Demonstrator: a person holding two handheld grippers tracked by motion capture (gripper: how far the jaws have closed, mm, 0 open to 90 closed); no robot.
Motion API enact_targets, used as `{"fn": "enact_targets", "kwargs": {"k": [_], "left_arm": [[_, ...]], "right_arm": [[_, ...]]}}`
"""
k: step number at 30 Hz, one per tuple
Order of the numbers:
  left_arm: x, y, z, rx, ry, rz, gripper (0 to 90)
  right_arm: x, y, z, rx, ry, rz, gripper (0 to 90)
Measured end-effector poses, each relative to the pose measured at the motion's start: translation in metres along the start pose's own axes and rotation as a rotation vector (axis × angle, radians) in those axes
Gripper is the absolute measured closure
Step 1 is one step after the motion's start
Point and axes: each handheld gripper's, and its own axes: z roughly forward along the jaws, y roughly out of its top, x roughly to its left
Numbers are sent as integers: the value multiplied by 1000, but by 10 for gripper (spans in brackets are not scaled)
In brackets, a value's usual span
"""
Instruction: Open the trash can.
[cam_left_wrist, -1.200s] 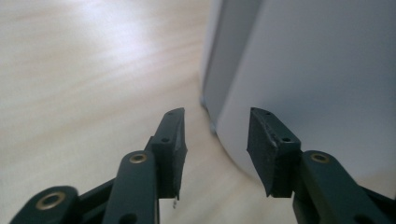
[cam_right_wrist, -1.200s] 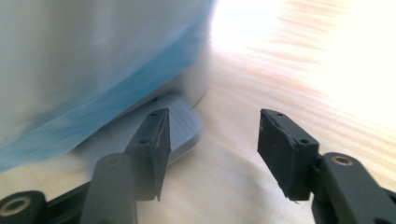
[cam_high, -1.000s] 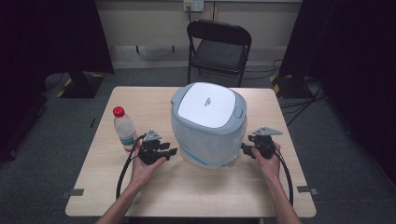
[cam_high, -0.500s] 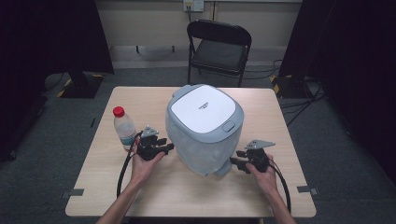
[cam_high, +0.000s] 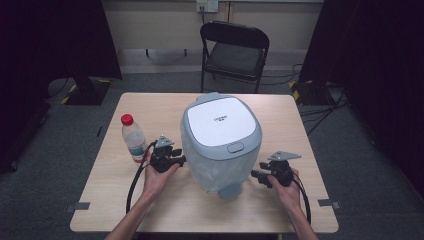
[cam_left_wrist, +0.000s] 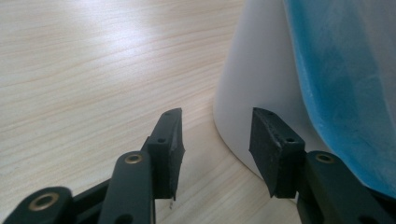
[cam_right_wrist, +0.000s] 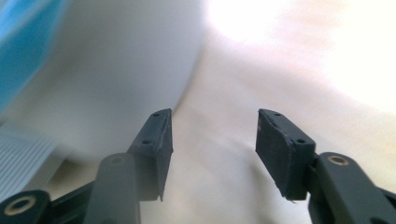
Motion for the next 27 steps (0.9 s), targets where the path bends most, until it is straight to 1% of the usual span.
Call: {"fn": "enact_targets", "kwargs": {"k": [2,3,4,6,7,8,9,10,11,12,13,14,15,16,18,20,22,24,26,27], "left_arm": [[1,0,3,-8,-9,1,557],[2,0,6,-4,-14,-8,556],[1,-1,7,4,-12,-9,556],[-1,-1,11,18,1,11,556],[-2,0,13,14,-7,11,556],[-2,0,14,14,-8,4,555],[-1,0,15,10,-15,-1,556],[-1,0,16,9,-17,-4,558],[-1,0,16,7,-20,0,565],[-2,1,16,12,-24,15,580],[-4,1,16,24,-13,40,584],[-5,1,16,25,-9,49,584],[-5,1,15,37,-15,57,590],[-5,1,15,33,-27,56,618],[-7,1,15,33,-21,69,634],[-10,0,13,49,-45,65,651],[-15,-3,11,52,-57,55,662],[-24,-7,9,67,-48,78,674],[-29,-7,9,68,-50,79,677],[-29,-7,9,72,-45,92,683]], "right_arm": [[-4,9,3,-40,-29,11,433],[-4,13,5,-60,-38,16,422],[-5,17,9,-76,-34,16,418],[-7,20,13,-105,-39,24,408],[-8,21,15,-117,-35,27,404],[-9,24,17,-131,-43,32,412],[-9,25,18,-143,-48,27,459],[-9,25,19,-148,-33,32,519],[-9,25,19,-148,-21,41,543],[-7,24,18,-152,-21,48,597],[-5,23,16,-151,-6,52,652],[0,21,13,-145,-11,44,658],[3,20,11,-141,-15,38,658],[7,18,8,-133,-10,32,657],[12,13,2,-123,3,28,648],[16,10,-4,-114,7,13,637],[21,6,-10,-111,-9,9,631],[24,1,-14,-120,-33,18,636],[25,-2,-18,-121,-41,21,630],[25,-3,-19,-124,-47,27,628]]}}
